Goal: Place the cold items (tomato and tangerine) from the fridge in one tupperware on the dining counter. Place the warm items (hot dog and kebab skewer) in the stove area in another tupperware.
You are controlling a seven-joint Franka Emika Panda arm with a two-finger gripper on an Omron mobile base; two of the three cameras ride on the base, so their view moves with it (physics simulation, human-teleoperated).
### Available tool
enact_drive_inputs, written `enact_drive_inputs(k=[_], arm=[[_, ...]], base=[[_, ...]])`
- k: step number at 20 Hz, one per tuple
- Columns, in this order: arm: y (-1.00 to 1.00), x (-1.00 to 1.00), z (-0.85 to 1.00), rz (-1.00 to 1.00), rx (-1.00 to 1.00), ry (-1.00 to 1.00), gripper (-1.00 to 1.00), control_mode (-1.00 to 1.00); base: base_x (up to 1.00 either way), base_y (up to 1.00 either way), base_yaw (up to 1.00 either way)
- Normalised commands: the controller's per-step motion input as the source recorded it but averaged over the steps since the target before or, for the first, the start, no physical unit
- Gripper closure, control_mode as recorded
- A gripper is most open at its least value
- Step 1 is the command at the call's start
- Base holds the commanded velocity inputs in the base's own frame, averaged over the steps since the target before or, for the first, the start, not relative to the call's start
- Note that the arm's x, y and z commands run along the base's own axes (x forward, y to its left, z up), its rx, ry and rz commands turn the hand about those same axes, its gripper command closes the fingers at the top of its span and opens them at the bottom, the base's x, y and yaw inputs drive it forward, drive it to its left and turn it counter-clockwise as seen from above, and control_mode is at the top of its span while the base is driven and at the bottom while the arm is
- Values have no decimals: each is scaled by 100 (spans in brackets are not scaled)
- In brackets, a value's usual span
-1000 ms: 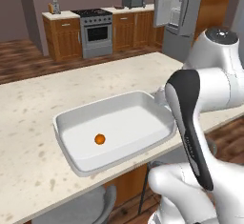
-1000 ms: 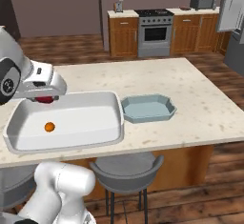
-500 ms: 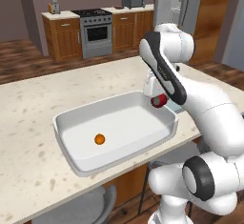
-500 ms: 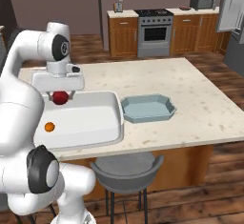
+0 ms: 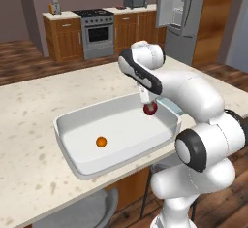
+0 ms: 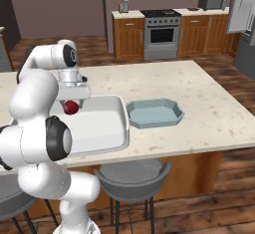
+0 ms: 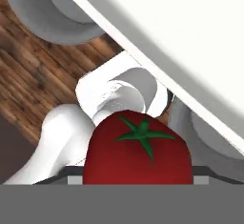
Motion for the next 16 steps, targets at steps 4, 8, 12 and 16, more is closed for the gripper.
enact_drive_inputs(k=[4, 8, 12, 16], arm=[[2, 21, -52, 18, 11, -27, 100, -100], [0, 29, -39, 5, 28, -11, 100, -100], [0, 42, -36, 2, 32, 0, 100, -100], [2, 51, -40, 1, 13, 0, 100, -100]], base=[[0, 0, 0], [0, 0, 0], [0, 0, 0], [0, 0, 0]])
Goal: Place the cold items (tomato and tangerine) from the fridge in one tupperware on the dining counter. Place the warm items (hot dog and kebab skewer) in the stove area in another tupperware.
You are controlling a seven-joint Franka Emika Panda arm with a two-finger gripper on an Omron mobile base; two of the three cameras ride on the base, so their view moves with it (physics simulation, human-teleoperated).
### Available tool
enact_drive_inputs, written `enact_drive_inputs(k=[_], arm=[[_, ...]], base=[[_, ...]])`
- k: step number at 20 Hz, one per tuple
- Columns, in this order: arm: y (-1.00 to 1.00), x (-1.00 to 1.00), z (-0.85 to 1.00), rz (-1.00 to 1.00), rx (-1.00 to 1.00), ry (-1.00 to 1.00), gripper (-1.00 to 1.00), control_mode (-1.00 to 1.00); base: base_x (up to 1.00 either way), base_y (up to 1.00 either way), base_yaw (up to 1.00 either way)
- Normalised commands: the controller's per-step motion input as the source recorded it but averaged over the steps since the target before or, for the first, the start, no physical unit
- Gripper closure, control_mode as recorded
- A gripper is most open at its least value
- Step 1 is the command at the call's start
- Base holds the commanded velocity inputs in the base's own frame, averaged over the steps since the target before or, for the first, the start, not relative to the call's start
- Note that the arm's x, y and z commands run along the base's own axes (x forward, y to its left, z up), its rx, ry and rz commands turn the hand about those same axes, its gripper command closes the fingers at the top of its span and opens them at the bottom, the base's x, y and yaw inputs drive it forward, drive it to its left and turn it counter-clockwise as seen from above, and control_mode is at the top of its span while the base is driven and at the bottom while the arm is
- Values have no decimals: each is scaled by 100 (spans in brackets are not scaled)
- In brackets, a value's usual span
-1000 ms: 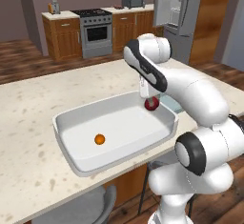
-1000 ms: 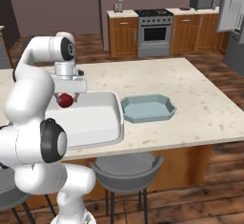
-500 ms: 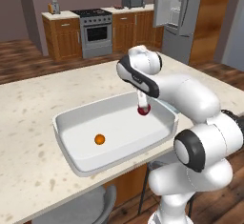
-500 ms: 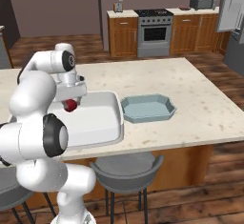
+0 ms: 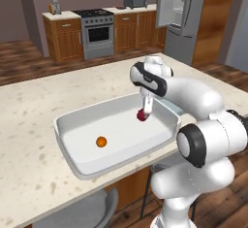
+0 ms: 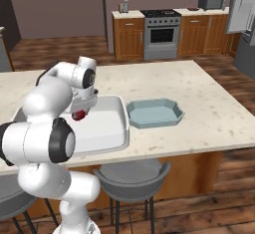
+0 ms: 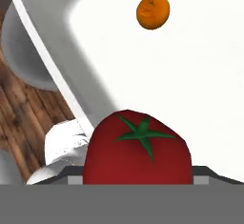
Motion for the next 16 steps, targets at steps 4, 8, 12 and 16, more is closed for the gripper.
enact_drive_inputs(k=[4, 8, 12, 16], arm=[[11, 58, -50, 0, 0, -2, 100, -100], [16, 51, -55, 0, -5, -1, 100, -100], [13, 53, -43, 0, 0, 0, 100, -100], [18, 49, -44, 0, 0, 0, 100, -100]], base=[[0, 0, 0], [0, 0, 0], [0, 0, 0], [0, 0, 0]])
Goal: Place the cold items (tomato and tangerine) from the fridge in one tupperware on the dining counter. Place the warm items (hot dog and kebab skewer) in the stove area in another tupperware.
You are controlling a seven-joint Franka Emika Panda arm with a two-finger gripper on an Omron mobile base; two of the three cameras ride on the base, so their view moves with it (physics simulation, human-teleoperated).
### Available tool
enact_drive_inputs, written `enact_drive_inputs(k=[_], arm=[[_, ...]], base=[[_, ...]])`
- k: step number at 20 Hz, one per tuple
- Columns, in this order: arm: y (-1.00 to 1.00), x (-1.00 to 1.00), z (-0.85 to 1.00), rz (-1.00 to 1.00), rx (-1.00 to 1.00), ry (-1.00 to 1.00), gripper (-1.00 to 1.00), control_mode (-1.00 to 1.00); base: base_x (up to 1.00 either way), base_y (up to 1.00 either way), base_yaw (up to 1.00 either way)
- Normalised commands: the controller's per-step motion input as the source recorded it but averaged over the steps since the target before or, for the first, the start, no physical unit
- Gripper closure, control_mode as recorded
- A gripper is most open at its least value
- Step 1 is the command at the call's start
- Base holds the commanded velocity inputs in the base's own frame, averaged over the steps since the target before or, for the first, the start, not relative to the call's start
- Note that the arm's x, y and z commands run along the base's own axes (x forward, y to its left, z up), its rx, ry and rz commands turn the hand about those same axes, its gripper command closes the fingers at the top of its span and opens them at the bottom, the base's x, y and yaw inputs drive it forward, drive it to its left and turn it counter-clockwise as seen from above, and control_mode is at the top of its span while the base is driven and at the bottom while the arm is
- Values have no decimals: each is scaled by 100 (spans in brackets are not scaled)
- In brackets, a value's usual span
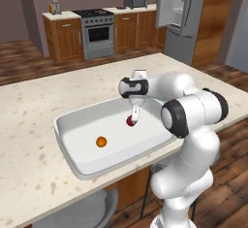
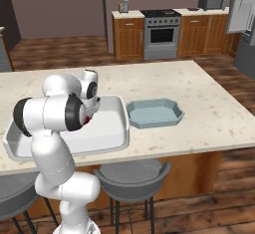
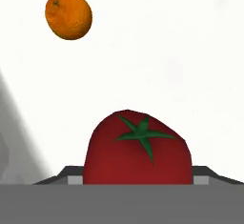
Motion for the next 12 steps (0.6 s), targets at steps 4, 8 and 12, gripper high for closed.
enact_drive_inputs(k=[4, 8, 12], arm=[[17, 44, -46, 0, 0, 0, 100, -100], [17, 41, -49, 0, 0, 0, 100, -100], [19, 26, -57, 0, 0, 0, 100, -100]], base=[[0, 0, 0], [0, 0, 0], [0, 0, 0]])
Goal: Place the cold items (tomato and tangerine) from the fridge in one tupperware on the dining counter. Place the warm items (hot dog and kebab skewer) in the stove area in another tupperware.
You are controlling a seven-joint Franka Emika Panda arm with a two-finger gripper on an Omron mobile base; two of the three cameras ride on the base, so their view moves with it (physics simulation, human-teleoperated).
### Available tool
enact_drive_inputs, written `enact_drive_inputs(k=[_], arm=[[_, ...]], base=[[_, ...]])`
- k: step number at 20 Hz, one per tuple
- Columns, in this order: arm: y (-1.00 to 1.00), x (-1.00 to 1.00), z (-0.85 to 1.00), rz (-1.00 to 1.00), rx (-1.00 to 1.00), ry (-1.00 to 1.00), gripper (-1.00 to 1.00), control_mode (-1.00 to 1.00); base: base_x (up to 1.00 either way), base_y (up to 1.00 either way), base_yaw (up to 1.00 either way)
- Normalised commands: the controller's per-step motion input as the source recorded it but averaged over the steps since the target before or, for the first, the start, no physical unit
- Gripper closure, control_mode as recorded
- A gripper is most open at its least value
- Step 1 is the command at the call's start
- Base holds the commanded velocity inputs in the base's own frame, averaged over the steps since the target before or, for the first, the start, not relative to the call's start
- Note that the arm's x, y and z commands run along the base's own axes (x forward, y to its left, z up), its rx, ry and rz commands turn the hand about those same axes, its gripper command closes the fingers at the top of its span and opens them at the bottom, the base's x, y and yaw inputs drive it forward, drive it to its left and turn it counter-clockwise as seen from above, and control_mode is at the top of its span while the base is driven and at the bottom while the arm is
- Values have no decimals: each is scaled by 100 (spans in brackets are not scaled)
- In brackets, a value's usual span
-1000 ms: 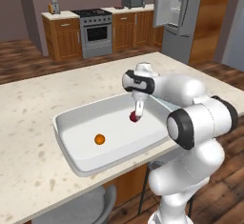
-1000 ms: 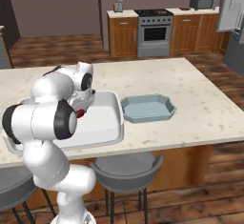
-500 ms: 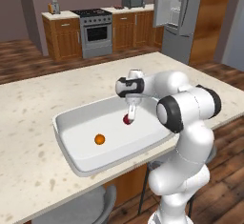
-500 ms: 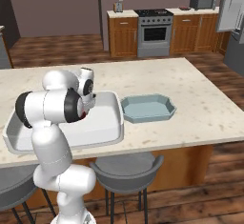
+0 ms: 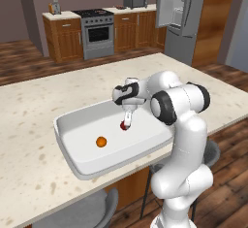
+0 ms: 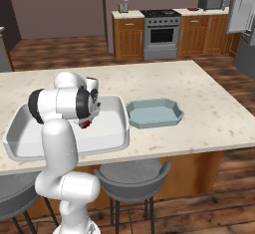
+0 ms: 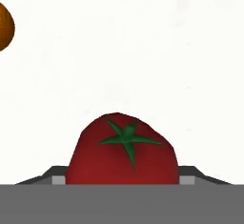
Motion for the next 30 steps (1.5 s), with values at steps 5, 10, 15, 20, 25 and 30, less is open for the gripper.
enact_drive_inputs(k=[5, 10, 15, 20, 25, 30], arm=[[26, 6, -67, 0, 0, 0, -100, -100], [15, -2, -32, 0, 0, -6, -100, -100], [25, -6, 3, -20, -1, 0, -100, -100], [6, -18, 35, -33, -7, 0, -100, -100], [0, -30, 50, -30, -11, -4, -100, -100], [-1, -55, 50, -37, -14, -15, -100, -100]], base=[[0, 0, 0], [0, 0, 0], [0, 0, 0], [0, 0, 0], [0, 0, 0], [0, 0, 0]])
